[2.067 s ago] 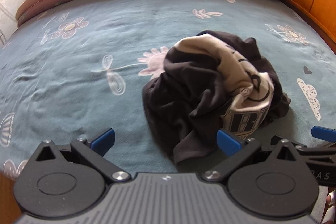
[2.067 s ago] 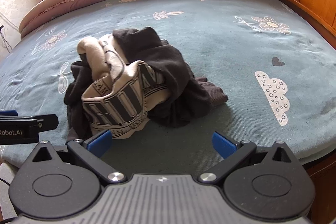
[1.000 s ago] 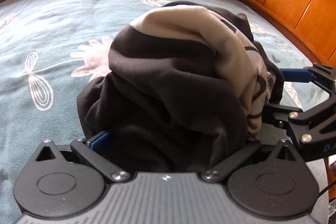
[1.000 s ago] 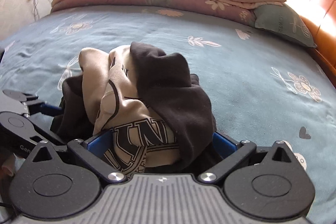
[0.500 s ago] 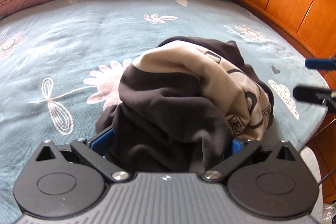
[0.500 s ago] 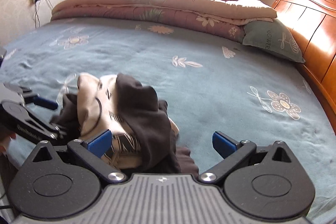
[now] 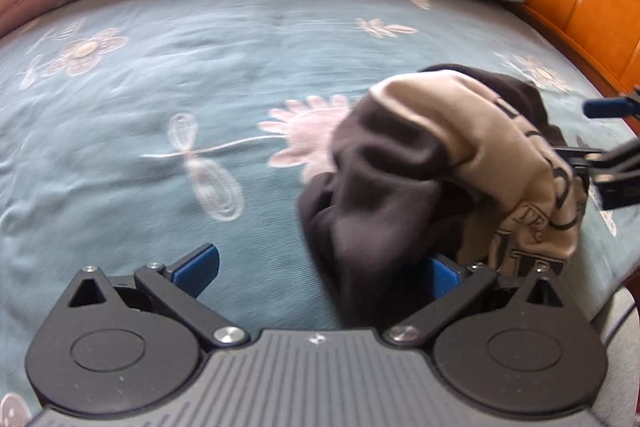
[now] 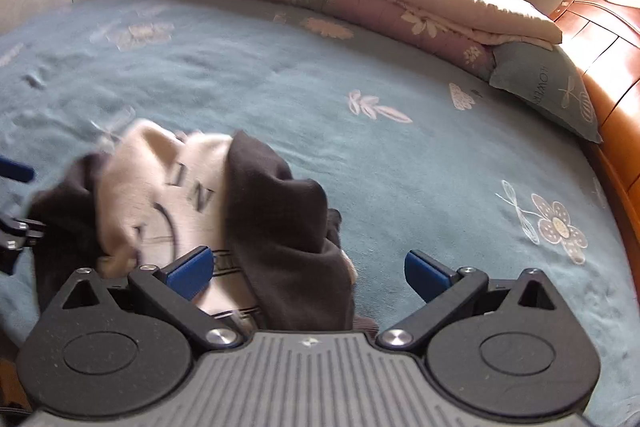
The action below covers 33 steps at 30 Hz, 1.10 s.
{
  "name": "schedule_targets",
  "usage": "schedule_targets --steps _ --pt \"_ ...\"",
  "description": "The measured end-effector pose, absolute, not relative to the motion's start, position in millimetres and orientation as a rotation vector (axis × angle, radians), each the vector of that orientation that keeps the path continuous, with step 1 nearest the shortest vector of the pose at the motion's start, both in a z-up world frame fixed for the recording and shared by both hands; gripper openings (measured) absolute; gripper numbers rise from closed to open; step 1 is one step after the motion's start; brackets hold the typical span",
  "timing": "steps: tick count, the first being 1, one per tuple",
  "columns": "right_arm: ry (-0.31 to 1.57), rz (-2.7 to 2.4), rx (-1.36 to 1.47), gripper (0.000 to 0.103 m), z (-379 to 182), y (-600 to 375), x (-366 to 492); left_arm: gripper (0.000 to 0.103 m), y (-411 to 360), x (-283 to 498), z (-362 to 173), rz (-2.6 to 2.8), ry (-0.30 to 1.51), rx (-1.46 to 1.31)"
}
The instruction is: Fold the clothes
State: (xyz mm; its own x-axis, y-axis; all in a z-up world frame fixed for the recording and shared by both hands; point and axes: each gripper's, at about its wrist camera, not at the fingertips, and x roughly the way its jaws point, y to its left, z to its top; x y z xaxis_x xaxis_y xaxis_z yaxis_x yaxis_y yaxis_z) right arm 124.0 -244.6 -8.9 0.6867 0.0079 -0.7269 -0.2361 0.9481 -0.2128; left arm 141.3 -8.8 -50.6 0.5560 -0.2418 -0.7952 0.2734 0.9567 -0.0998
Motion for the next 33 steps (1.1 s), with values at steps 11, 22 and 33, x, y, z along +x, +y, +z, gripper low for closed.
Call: schedule_targets --steps 11,22,33 --pt "0.823 -0.010 -0.311 0.103 -12.8 -275.3 122.1 0.102 -18.0 143.0 -50.3 -0.360 0.923 -0.021" --pt "0.810 -0.085 -0.247 0.103 0.0 -303.1 125.7 0.102 -15.8 151.8 -75.8 -0.294 0.999 0.001" --pt "0.890 -0.009 -0.249 0.103 -28.0 -291.0 133.0 0.102 -36.3 148.8 -72.8 -0.352 1.001 0.048"
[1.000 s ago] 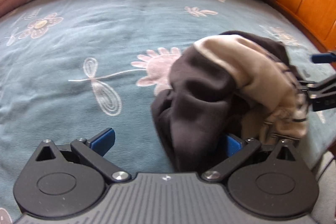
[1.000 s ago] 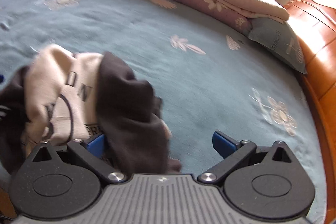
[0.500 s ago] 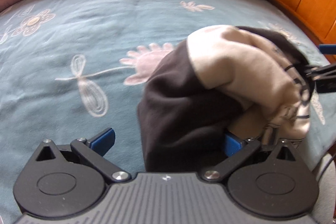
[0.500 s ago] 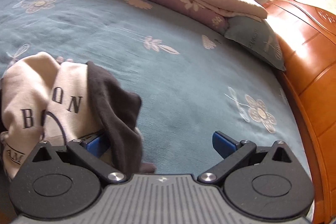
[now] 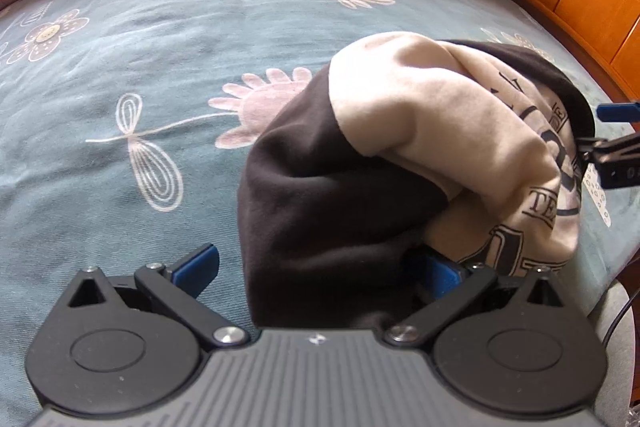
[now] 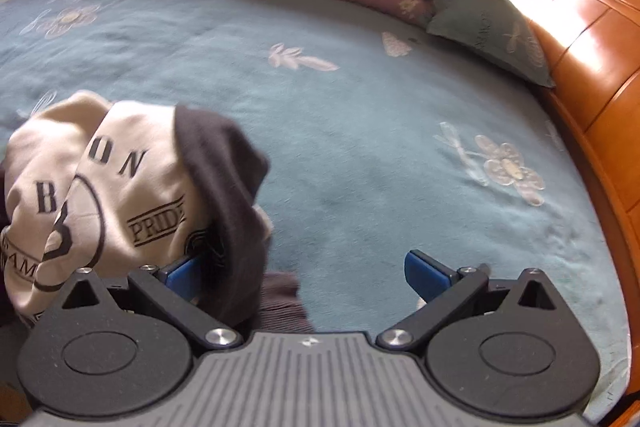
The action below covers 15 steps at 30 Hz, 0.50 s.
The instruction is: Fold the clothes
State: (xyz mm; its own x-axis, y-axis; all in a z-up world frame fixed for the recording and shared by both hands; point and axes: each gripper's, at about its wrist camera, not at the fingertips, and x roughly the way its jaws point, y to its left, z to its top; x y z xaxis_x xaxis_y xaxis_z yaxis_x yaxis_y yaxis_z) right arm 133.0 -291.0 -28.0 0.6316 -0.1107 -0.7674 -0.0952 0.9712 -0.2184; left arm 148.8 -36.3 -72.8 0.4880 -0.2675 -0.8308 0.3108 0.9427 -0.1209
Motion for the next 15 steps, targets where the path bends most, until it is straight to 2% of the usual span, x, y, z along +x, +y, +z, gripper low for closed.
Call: schedule_targets --steps 10,15 --pt "0.865 -0.085 -0.156 0.103 -25.5 -306.8 136.4 0.102 -45.9 159.9 -73.7 -0.335 0.975 0.053" --pt "0.868 -0.127 -0.235 0.103 -33.2 -307.6 141.4 0.102 -31.7 160.2 -75.5 -0.233 0.942 0.100"
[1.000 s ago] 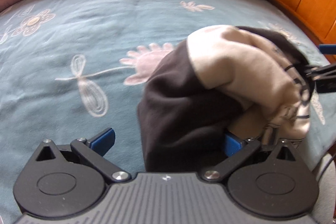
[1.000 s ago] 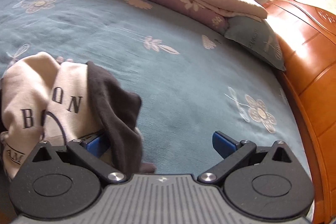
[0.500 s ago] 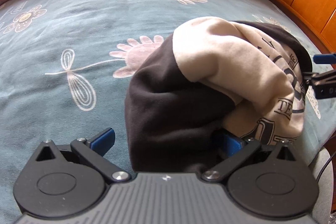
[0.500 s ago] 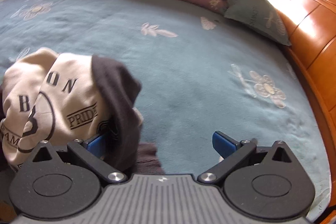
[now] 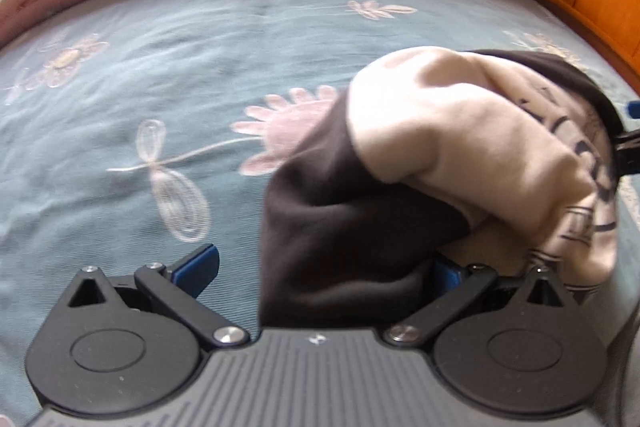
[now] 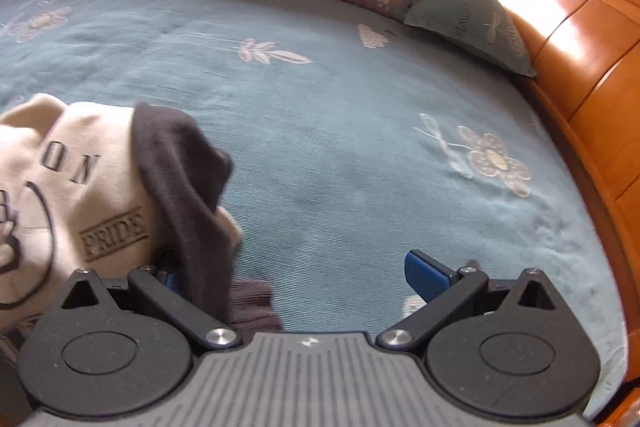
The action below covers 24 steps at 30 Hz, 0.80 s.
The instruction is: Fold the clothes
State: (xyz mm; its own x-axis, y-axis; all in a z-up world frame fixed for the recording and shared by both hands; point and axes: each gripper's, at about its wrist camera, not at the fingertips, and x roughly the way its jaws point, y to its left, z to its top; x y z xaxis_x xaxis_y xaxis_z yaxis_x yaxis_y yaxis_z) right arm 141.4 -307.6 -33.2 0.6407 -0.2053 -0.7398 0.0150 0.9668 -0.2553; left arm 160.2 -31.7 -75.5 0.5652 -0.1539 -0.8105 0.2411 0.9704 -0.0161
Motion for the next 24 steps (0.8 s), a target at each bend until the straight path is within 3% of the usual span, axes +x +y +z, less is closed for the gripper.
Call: schedule_targets --steps 4,24 --pt "0.889 -0.117 -0.099 0.103 -31.6 -325.0 154.4 0.102 -25.1 172.5 -74.5 -0.219 0.955 0.038" --pt "0.928 -0.124 -0.067 0.103 -55.2 -333.5 202.3 0.102 8.4 203.5 -85.2 -0.077 0.968 0.022"
